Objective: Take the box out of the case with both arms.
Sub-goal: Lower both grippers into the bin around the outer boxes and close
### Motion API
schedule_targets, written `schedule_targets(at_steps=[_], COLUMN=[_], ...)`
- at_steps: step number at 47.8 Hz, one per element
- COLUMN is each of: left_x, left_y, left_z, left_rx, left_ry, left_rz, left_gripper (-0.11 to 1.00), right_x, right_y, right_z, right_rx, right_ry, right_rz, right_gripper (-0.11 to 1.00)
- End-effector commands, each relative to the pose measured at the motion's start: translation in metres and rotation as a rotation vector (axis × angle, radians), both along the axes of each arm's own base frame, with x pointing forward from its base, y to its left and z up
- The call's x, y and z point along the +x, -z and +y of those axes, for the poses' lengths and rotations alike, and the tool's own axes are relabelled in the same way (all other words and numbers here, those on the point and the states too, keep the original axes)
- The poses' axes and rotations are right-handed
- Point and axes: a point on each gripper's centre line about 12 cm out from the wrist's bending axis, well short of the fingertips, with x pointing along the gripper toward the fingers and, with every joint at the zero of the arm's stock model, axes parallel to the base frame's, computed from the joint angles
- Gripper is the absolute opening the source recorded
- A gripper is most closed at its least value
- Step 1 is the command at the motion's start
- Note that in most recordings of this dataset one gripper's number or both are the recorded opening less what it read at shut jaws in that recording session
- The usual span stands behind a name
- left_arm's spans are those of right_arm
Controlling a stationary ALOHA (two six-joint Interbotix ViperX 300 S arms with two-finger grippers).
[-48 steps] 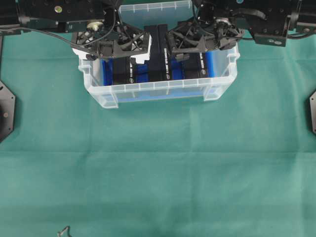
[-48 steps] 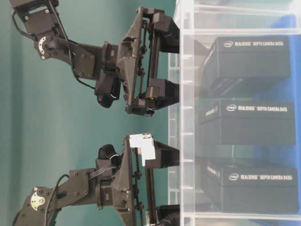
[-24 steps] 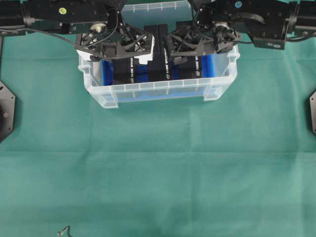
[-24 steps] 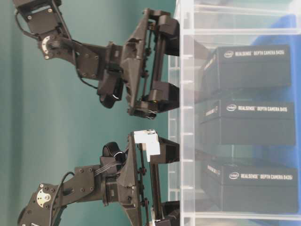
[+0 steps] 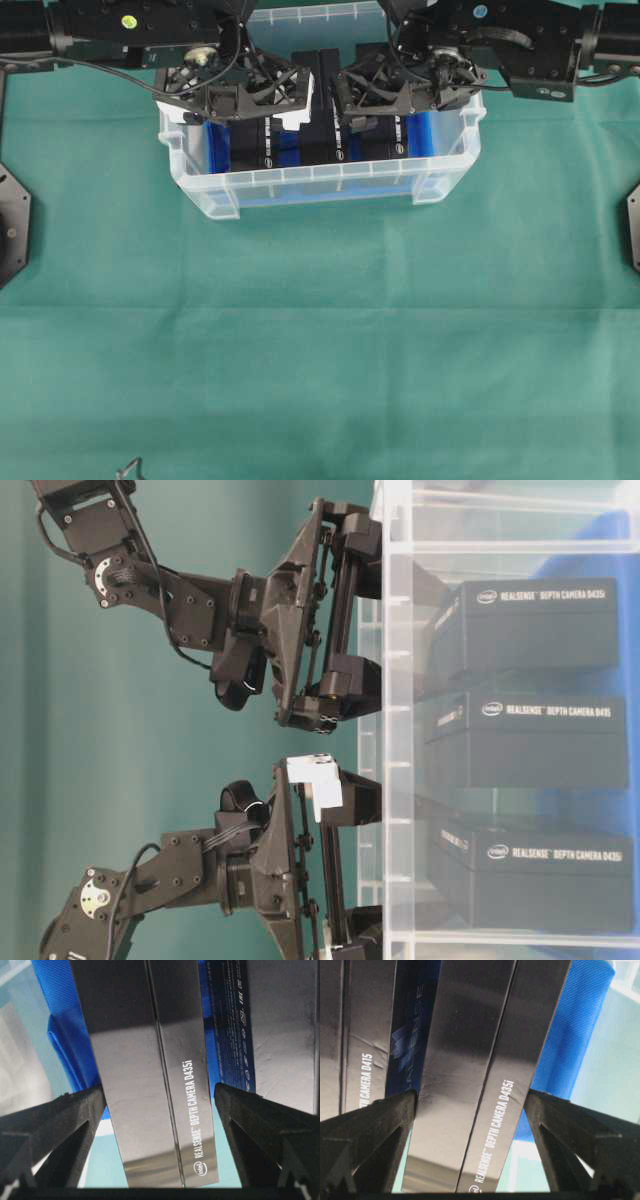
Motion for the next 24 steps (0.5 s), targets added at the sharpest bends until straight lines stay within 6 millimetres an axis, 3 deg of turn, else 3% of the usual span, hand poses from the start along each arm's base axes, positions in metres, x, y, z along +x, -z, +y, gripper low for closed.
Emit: schedule_targets(at_steps=[1, 6, 11, 15, 24], left_x=[-0.0038, -0.008, -0.0111, -0.0112, -0.011], left_y=[-0.0001, -0.0003, -0.0011, -0.0033, -0.0068], left_z=[-0.0002, -0.0026, -0.0035, -0.0039, -0.004], left_rx=[-0.002, -0.015, -0.023, -0.024, -0.025], left_ry=[0.007, 0.003, -0.001, -0.002, -0.004], left_rz=[0.021, 0.061, 0.086, 0.081, 0.076], left_gripper=[0.87, 0.83, 0.64, 0.63, 0.63], right_x=[-0.0038, -0.0046, -0.0062, -0.0059, -0.002], right_y=[-0.0043, -0.0042, -0.004, -0.0041, -0.0066], right_z=[-0.0012, -0.001, -0.0014, -0.0022, -0.0035], right_rx=[0.003, 0.006, 0.006, 0.002, -0.007], right_ry=[0.006, 0.013, 0.034, 0.05, 0.05], right_rz=[0.001, 0.008, 0.019, 0.013, -0.016], right_gripper=[0.93, 0.91, 0.83, 0.66, 0.66])
